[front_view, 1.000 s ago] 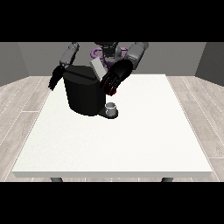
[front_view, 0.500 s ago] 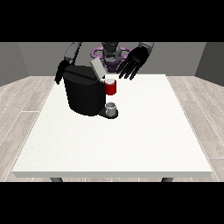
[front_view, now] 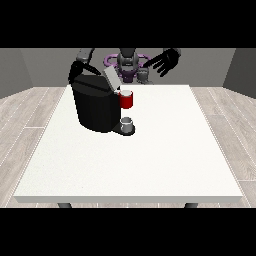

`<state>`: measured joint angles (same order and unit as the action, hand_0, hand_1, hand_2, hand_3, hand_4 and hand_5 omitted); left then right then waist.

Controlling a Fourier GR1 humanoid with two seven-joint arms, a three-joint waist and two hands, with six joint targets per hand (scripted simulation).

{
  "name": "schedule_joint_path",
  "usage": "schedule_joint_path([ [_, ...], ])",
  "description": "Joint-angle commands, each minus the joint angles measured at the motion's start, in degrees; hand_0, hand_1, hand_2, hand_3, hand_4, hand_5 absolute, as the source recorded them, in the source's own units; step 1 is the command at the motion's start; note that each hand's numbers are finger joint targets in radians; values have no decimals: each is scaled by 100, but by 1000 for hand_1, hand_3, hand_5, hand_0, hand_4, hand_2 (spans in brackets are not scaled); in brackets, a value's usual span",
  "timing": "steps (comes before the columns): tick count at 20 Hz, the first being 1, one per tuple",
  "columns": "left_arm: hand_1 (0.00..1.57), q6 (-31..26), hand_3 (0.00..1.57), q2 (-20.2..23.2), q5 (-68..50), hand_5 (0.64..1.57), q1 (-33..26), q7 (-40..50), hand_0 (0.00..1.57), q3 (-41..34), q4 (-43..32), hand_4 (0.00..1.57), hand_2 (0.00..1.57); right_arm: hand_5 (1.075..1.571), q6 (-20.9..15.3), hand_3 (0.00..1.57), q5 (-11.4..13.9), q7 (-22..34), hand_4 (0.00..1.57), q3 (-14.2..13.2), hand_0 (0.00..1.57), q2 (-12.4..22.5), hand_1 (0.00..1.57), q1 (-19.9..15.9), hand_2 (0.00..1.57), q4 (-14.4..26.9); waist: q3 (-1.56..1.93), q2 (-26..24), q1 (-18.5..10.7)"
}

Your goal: Insert the coffee pod into the coffee machine and close the lid

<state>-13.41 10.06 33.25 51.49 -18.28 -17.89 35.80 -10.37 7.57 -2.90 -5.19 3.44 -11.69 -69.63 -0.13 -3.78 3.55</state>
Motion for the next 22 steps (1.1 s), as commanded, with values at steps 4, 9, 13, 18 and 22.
schedule_joint_path([
  [4, 0, -2, 0, -890, -777, 1571, -1371, -288, 0, -498, -197, 419, 0, 1571, 558, 0, -348, 242, 0, 147, 0, -11, 0, -58, 0, -427, 7, -999, -655],
  [9, 0, -428, 0, -990, -903, 1571, -1734, -58, 0, -326, 33, 442, 0, 1571, 757, 0, -220, 443, 196, 153, 0, 389, 0, -238, 0, -467, 13, -1464, -1170],
  [13, 0, -509, 0, -998, -1196, 1571, -2097, 165, 0, -226, 329, 414, 0, 1571, 816, 0, -31, 262, 239, 330, 0, 409, 0, -111, 0, -500, 15, -1420, -1259],
  [18, 0, -583, 0, -1003, -1625, 1571, -2606, 80, 0, 83, 914, 429, 0, 1571, 1130, 0, -706, 941, 0, -445, 0, 899, 0, -854, 0, -365, 14, -1209, -1392],
  [22, 0, -271, 0, -1003, -2090, 1571, -2360, 371, 0, 681, 1447, 360, 0, 1571, 1119, 0, -827, 686, 0, -656, 0, 924, 0, -1344, 0, 303, 15, -666, -1590],
])
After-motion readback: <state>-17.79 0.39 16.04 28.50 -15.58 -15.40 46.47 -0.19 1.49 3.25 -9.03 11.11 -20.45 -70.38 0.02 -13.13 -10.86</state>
